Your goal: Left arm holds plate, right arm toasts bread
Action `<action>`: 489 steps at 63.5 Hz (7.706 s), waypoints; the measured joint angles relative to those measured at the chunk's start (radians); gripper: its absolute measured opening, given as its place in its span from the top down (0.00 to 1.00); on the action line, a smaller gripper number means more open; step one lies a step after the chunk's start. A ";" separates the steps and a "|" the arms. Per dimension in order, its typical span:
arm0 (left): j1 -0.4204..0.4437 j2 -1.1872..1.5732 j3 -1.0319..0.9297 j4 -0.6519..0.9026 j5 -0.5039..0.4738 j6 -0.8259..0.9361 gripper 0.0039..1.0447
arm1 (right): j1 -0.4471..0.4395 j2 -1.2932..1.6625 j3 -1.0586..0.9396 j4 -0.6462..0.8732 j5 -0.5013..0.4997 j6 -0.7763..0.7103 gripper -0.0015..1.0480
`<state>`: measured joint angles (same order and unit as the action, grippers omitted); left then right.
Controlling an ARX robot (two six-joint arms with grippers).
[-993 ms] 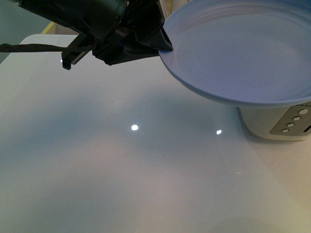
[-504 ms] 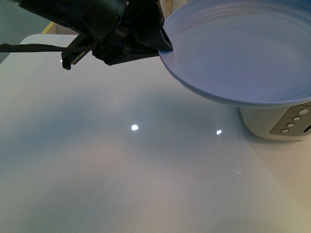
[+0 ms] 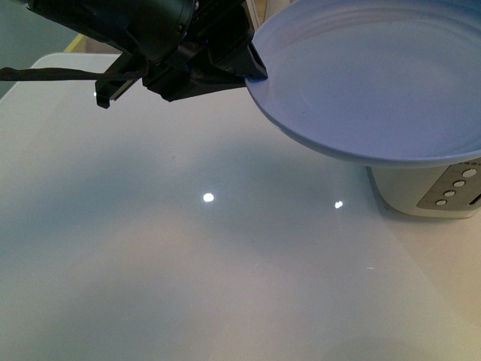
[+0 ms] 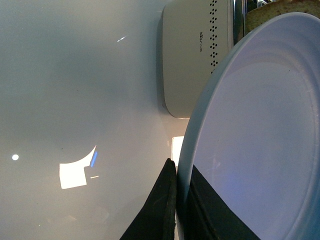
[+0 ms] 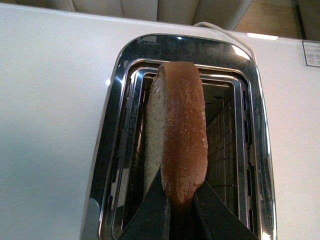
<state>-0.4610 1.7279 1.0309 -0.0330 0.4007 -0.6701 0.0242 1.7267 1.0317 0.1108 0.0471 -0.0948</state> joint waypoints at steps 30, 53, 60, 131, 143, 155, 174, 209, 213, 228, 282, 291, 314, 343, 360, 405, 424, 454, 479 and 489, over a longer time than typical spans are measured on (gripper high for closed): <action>0.002 0.000 0.000 0.000 0.007 0.000 0.97 | -0.011 -0.018 -0.028 0.014 -0.018 0.028 0.35; 0.002 0.000 0.000 0.000 0.008 0.000 0.97 | -0.046 -0.208 -0.069 0.036 -0.028 0.074 0.08; 0.003 0.000 0.000 0.000 0.007 0.000 0.97 | -0.066 -0.346 -0.134 0.045 -0.028 0.100 0.08; 0.001 0.000 -0.020 0.000 -0.008 0.018 0.97 | -0.028 -0.956 -0.878 0.498 -0.047 0.098 0.98; 0.001 0.000 -0.020 -0.008 -0.008 0.022 0.97 | -0.028 -1.073 -0.941 0.441 -0.047 0.098 0.98; 0.004 0.000 -0.020 -0.008 -0.009 0.023 0.97 | -0.028 -1.183 -0.977 0.370 -0.047 0.098 0.98; 0.004 0.000 -0.020 -0.009 -0.009 0.026 0.97 | -0.028 -1.281 -1.014 0.329 -0.047 0.098 0.98; 0.004 0.000 -0.020 -0.010 -0.009 0.029 0.97 | -0.028 -1.485 -1.014 0.131 -0.047 0.098 0.98; 0.003 0.000 -0.020 -0.010 -0.008 0.029 0.97 | -0.028 -1.502 -1.014 0.115 -0.047 0.098 0.98; 0.003 0.000 -0.020 -0.010 -0.009 0.029 0.97 | -0.028 -1.561 -1.014 0.055 -0.047 0.098 0.98; 0.000 0.000 -0.020 -0.013 -0.008 0.044 0.97 | -0.026 -1.720 -1.014 -0.109 -0.047 0.098 0.16; 0.001 0.000 -0.020 -0.013 -0.008 0.045 0.97 | -0.026 -1.720 -1.014 -0.109 -0.047 0.098 0.09; 0.070 -0.007 -0.035 -0.039 0.011 0.115 0.97 | -0.026 -1.721 -1.014 -0.109 -0.047 0.098 0.08; 0.459 0.021 -0.119 -0.055 0.134 0.426 0.97 | -0.026 -1.721 -1.014 -0.109 -0.047 0.098 0.08; 0.688 0.212 -0.122 0.011 0.177 0.617 0.97 | -0.026 -1.721 -1.014 -0.109 -0.047 0.098 0.08; 0.807 0.633 0.131 0.077 0.222 0.806 0.97 | -0.026 -1.721 -1.014 -0.109 -0.047 0.098 0.08; 0.815 0.714 0.217 0.064 0.236 0.816 0.97 | -0.026 -1.721 -1.014 -0.109 -0.047 0.098 0.08; 0.821 0.798 0.299 0.048 0.240 0.819 0.97 | -0.026 -1.721 -1.014 -0.109 -0.047 0.098 0.08; 0.837 0.718 0.211 0.095 0.255 0.839 0.21 | -0.026 -1.721 -1.014 -0.109 -0.047 0.098 0.08; 0.870 0.529 0.082 0.144 0.254 0.845 0.07 | -0.026 -1.721 -1.014 -0.109 -0.047 0.098 0.08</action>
<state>0.4088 2.2574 1.1130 0.1112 0.6548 0.1749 -0.0017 0.0055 0.0181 0.0017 0.0002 0.0032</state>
